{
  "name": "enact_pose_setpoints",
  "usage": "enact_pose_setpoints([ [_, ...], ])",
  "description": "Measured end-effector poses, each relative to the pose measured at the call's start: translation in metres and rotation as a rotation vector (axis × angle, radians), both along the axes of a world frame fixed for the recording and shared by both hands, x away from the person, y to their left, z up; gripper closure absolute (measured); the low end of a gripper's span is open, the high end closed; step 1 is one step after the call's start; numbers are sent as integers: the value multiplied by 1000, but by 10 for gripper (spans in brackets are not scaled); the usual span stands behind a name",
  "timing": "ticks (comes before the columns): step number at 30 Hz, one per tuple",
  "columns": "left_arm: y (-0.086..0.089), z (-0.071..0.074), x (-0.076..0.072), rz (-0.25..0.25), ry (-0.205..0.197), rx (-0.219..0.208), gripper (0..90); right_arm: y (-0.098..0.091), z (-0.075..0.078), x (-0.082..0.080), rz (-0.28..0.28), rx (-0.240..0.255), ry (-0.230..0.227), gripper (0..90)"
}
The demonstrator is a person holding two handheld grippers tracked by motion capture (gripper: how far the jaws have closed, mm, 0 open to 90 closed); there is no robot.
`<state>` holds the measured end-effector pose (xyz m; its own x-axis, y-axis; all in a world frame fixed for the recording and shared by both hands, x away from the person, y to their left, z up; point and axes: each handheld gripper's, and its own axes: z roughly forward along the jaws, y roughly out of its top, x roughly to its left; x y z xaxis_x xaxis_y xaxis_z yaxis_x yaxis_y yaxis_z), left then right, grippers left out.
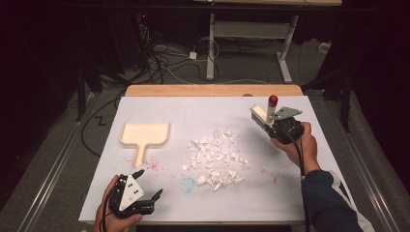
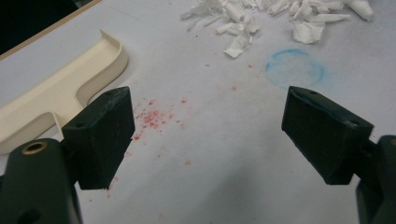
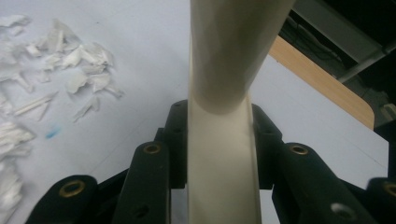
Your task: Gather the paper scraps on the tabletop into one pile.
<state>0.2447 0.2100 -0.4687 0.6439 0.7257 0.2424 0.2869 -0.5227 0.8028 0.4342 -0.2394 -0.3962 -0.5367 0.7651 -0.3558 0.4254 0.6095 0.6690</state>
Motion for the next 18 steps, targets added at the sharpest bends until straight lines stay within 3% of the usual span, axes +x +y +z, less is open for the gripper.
enact_pose_setpoints([
  [5, -2, -1, 0, -9, 2, 7, 163, 17, -9, 13, -16, -50, -26, 681],
  [9, -2, -2, 0, -12, 12, 3, 163, 29, -17, 19, -12, -67, -19, 681],
  [18, -3, -3, 0, -19, 17, 2, 163, 66, -38, 19, 70, -117, -30, 681],
])
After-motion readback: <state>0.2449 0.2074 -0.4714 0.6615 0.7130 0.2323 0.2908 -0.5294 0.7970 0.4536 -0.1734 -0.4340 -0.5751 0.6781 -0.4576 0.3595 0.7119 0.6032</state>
